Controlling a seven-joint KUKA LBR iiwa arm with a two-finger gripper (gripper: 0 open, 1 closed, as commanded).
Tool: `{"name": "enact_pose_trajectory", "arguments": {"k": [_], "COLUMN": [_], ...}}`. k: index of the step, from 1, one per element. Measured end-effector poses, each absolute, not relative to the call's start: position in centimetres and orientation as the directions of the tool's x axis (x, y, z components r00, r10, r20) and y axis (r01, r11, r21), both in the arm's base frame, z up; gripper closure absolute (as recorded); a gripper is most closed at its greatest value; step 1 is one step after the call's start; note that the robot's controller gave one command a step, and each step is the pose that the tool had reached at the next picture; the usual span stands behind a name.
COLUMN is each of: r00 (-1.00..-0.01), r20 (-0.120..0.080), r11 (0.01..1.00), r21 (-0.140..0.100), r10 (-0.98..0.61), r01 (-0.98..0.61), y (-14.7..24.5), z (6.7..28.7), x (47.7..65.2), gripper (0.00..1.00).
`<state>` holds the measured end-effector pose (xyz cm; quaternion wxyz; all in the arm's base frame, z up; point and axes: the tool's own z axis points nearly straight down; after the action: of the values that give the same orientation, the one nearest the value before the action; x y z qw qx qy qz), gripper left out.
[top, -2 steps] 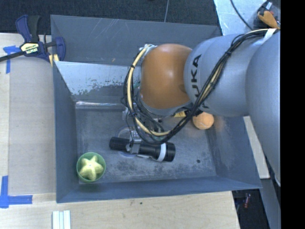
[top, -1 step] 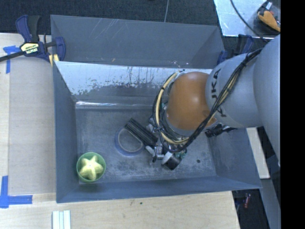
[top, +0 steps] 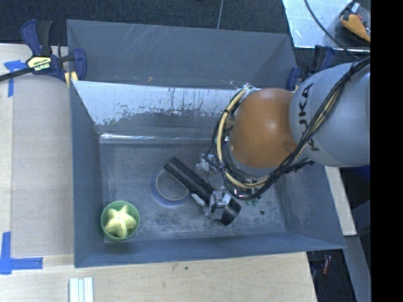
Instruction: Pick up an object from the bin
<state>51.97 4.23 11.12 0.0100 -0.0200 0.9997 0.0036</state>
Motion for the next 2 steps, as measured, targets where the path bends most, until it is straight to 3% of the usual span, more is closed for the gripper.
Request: {"name": "enact_pose_trajectory", "arguments": {"k": [1, 2], "r00": [-0.991, -0.998], "r20": [-0.004, -0.018], "r11": [0.991, 0.998], "r21": [0.001, 0.007], "r10": [0.133, -0.054], "r01": [0.133, -0.055], "y": [1.0, 4.9], "z": [10.0, 7.0], "x": [48.9, 48.5], "gripper": [0.00, 0.00]}}
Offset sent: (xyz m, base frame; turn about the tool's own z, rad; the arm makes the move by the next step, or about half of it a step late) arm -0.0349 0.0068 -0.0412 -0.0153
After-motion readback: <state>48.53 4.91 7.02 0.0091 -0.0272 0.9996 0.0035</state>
